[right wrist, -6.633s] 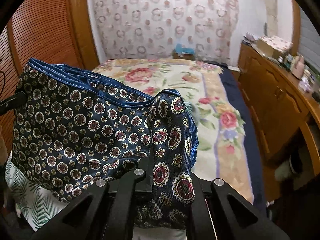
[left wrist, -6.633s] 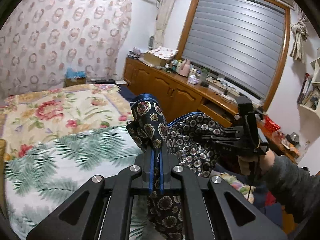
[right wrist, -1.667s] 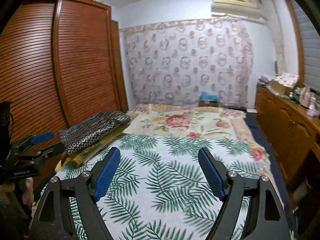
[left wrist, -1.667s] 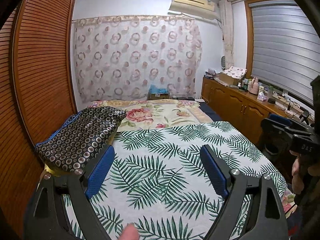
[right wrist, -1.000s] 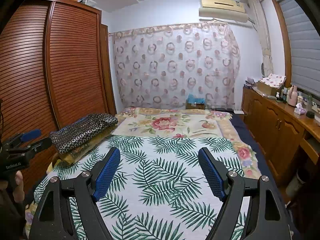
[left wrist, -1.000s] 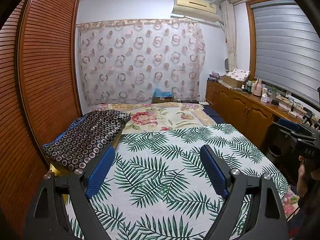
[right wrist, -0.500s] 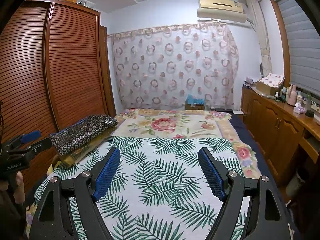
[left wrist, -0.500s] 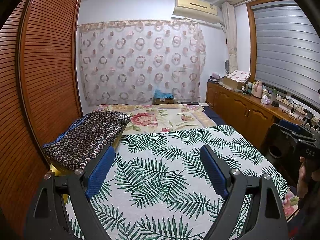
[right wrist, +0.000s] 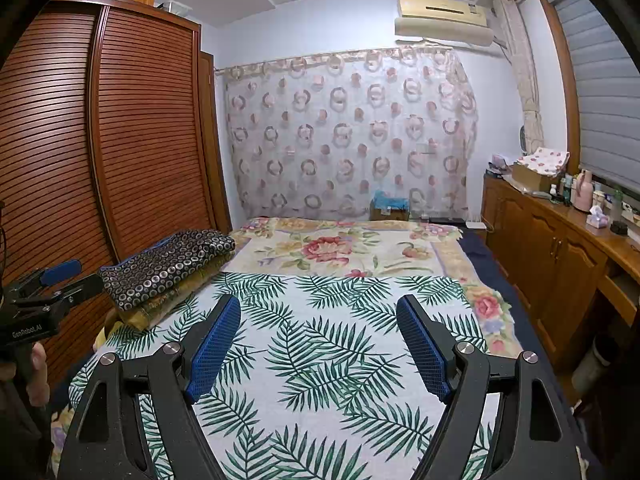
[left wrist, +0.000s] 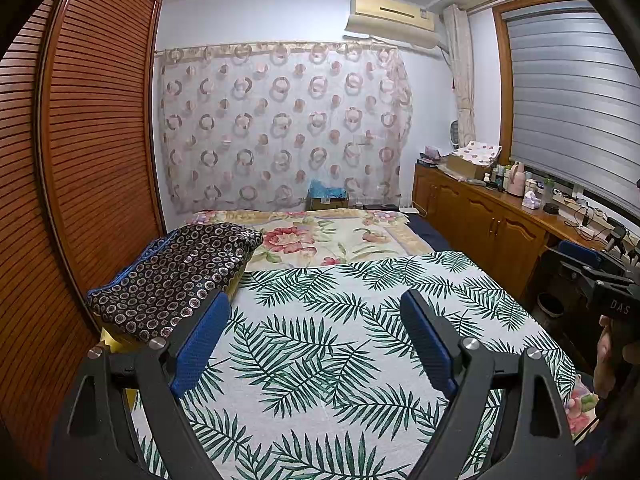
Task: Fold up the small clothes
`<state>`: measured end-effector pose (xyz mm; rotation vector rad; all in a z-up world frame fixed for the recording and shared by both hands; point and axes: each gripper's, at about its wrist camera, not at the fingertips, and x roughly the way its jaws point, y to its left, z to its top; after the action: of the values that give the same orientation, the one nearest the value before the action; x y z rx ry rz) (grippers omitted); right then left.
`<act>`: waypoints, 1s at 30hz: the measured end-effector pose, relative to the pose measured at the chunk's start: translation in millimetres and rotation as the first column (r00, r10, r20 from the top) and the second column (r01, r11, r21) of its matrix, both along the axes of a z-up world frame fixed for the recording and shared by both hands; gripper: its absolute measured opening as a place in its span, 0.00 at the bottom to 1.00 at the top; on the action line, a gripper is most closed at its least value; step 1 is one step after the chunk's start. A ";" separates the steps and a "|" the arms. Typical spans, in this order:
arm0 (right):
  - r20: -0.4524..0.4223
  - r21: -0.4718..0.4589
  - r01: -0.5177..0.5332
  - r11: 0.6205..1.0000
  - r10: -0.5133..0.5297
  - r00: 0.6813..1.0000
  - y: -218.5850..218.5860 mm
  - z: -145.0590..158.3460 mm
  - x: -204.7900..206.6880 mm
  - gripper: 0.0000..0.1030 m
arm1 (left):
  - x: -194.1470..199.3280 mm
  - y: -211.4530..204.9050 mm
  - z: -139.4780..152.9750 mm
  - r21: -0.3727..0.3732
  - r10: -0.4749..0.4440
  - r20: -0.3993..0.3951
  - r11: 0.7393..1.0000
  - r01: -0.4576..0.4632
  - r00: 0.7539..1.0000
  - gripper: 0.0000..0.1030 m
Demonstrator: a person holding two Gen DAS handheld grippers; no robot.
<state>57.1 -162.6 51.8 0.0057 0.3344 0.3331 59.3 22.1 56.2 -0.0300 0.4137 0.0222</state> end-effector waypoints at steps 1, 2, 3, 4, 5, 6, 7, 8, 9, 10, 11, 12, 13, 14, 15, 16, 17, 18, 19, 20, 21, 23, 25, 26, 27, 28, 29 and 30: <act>0.000 0.001 0.000 1.000 0.000 1.000 -0.3 -0.4 -0.2 0.80 | 0.1 -1.1 0.3 0.000 0.000 0.000 1.000 0.000 1.000 0.85; 0.001 0.001 0.000 1.000 0.000 1.000 -1.0 -0.5 -0.3 0.80 | 0.1 -0.9 0.3 0.000 0.000 0.001 1.000 0.000 1.000 0.85; 0.001 0.001 0.000 1.000 0.000 1.000 -1.5 -0.8 -0.3 0.80 | -0.3 -1.6 0.8 0.000 0.001 0.001 1.000 -0.001 1.000 0.85; 0.002 0.002 0.000 1.000 0.000 1.000 -2.0 -0.5 -0.1 0.80 | -0.2 -1.2 0.9 0.001 0.001 0.001 1.000 -0.001 1.000 0.85; 0.002 0.002 0.000 1.000 0.000 1.000 -2.7 -0.2 0.2 0.80 | -0.3 -1.1 0.9 0.001 0.000 0.001 1.000 0.000 1.000 0.85; 0.003 0.002 0.000 1.000 0.000 1.000 -3.4 0.0 0.5 0.80 | -0.3 -1.1 0.8 0.001 0.000 0.001 1.000 0.000 1.000 0.85; 0.002 0.002 0.001 1.000 -0.001 1.000 -2.9 -0.7 -0.1 0.80 | -0.3 -1.6 0.6 0.000 0.001 0.001 1.000 -0.001 1.000 0.85; 0.002 0.002 0.001 1.000 -0.001 1.000 -3.5 -0.1 0.6 0.80 | -0.4 -1.4 0.6 0.000 0.000 0.001 1.000 0.000 1.000 0.85; 0.002 0.001 -0.001 1.000 0.001 1.000 -3.7 -0.5 0.1 0.80 | -0.4 -1.2 0.6 -0.001 0.000 0.001 1.000 0.000 1.000 0.85; 0.002 0.001 -0.001 1.000 0.001 1.000 -4.1 -0.4 0.4 0.80 | -0.3 -1.6 0.5 0.000 0.000 0.001 1.000 0.000 1.000 0.85; 0.002 0.001 -0.001 1.000 0.001 1.000 -4.3 -0.3 0.4 0.80 | -0.4 -1.1 0.6 0.001 0.001 0.002 1.000 -0.001 1.000 0.85; 0.003 0.001 -0.002 1.000 0.002 1.000 -4.3 -0.6 0.0 0.80 | -0.3 -1.5 0.4 0.001 0.001 0.001 1.000 -0.001 1.000 0.85; 0.003 0.001 -0.002 1.000 0.002 1.000 -4.6 -0.3 0.2 0.80 | -0.3 -1.5 0.3 0.000 0.001 0.001 1.000 -0.001 1.000 0.85; 0.003 0.002 -0.001 1.000 0.001 1.000 -4.8 -0.3 0.5 0.80 | -0.3 -1.3 0.3 0.001 0.000 0.002 1.000 0.000 1.000 0.85; 0.003 0.002 -0.002 1.000 0.002 1.000 -4.9 -0.7 0.1 0.80 | -0.3 -1.4 0.2 0.001 0.001 0.001 1.000 -0.001 1.000 0.85; 0.003 0.002 -0.002 1.000 0.002 1.000 -5.4 -0.4 0.2 0.80 | -0.3 -1.3 0.1 0.001 0.000 0.001 1.000 0.000 1.000 0.85; 0.004 0.003 0.000 1.000 0.000 1.000 -5.7 -0.3 0.1 0.80 | -0.4 -0.8 0.3 0.000 0.000 0.002 1.000 0.000 1.000 0.85; 0.005 0.003 -0.001 1.000 0.001 1.000 -6.0 -0.6 -0.2 0.80 | -0.7 -2.1 1.6 0.000 0.000 0.003 1.000 0.000 1.000 0.85; 0.004 0.004 0.000 1.000 0.000 1.000 -6.3 -0.6 0.1 0.80 | -0.6 -1.7 1.9 0.001 0.000 0.004 1.000 0.000 1.000 0.85; 0.004 0.003 0.000 1.000 0.000 1.000 -6.3 -0.8 0.1 0.80 | -0.6 -2.4 3.4 0.002 0.001 0.004 1.000 -0.001 1.000 0.85; 0.004 0.002 0.001 1.000 -0.001 1.000 -6.9 -0.2 0.8 0.80 | -0.8 -2.7 3.7 0.001 0.002 0.003 1.000 -0.002 1.000 0.85; 0.004 0.002 0.001 1.000 -0.001 1.000 -7.9 -0.7 0.6 0.80 | -0.8 -2.6 3.9 0.000 0.000 0.004 1.000 0.000 1.000 0.85; 0.004 0.002 0.001 1.000 -0.001 1.000 -7.6 -1.1 0.1 0.80 | -0.7 -2.8 3.7 0.002 0.001 0.004 1.000 -0.001 1.000 0.85; 0.004 0.003 0.001 1.000 -0.001 1.000 -7.9 -1.2 0.0 0.80 | -0.6 -2.4 4.1 0.002 0.001 0.004 1.000 -0.001 1.000 0.85; 0.004 0.004 0.000 1.000 0.000 1.000 -8.6 -0.9 0.2 0.80 | -0.8 -2.3 3.9 0.001 0.000 0.005 1.000 0.000 1.000 0.85; 0.004 0.004 0.000 1.000 0.000 1.000 -8.8 -1.0 0.0 0.80 | -0.5 -2.3 4.0 0.001 0.000 0.005 1.000 0.000 1.000 0.85; 0.004 0.004 0.000 1.000 0.000 1.000 -9.2 -0.7 0.2 0.80 | -0.5 -2.2 4.0 0.001 0.000 0.006 1.000 0.000 1.000 0.85; 0.005 0.003 0.000 1.000 0.000 1.000 -9.3 -0.6 -0.3 0.80 | -0.5 -2.4 3.8 0.001 0.001 0.006 1.000 -0.001 1.000 0.85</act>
<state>56.8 -171.9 51.2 0.0082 0.3290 0.3335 58.8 19.8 60.0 -0.0295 0.4081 0.0230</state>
